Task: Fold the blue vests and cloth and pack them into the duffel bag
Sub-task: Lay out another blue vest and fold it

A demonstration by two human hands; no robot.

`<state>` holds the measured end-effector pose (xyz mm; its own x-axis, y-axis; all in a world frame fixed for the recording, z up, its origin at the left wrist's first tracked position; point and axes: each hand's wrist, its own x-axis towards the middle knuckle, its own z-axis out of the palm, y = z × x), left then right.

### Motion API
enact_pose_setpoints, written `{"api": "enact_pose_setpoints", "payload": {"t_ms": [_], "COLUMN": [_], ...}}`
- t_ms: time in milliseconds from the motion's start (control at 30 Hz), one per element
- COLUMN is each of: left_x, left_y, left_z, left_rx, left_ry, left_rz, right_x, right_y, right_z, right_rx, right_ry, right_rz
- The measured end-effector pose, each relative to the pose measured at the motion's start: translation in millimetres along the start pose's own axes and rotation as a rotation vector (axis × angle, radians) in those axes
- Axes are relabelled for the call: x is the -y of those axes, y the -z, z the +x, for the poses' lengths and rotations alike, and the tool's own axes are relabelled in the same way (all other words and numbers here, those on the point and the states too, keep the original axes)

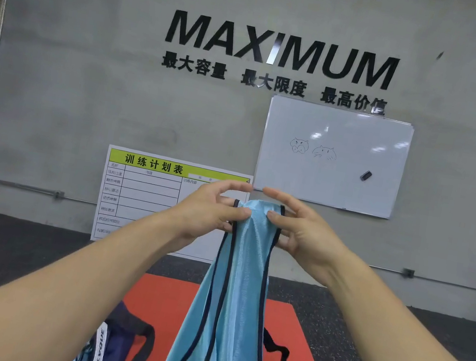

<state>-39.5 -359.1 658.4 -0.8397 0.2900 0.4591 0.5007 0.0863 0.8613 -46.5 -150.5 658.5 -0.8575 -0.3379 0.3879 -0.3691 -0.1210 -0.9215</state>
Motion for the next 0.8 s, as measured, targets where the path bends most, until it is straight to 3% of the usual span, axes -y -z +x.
{"api": "enact_pose_setpoints", "payload": {"t_ms": [133, 333, 467, 600, 800], "left_x": [0, 4, 4, 5, 7], "left_y": [5, 11, 11, 9, 10], "left_z": [2, 9, 11, 14, 15], "left_rx": [-0.049, -0.144, -0.182, -0.237, -0.216], "left_ry": [-0.035, -0.171, -0.236, -0.251, -0.247], "left_rz": [0.180, 0.608, 0.623, 0.617, 0.536], "right_x": [2, 9, 6, -4, -12], "right_y": [2, 2, -5, -9, -13], "right_z": [-5, -2, -3, 0, -6], "right_rx": [0.085, -0.053, -0.047, -0.144, 0.040], "right_ry": [-0.071, 0.007, 0.095, 0.264, 0.250], "right_rz": [-0.099, -0.308, -0.468, -0.659, -0.405]}}
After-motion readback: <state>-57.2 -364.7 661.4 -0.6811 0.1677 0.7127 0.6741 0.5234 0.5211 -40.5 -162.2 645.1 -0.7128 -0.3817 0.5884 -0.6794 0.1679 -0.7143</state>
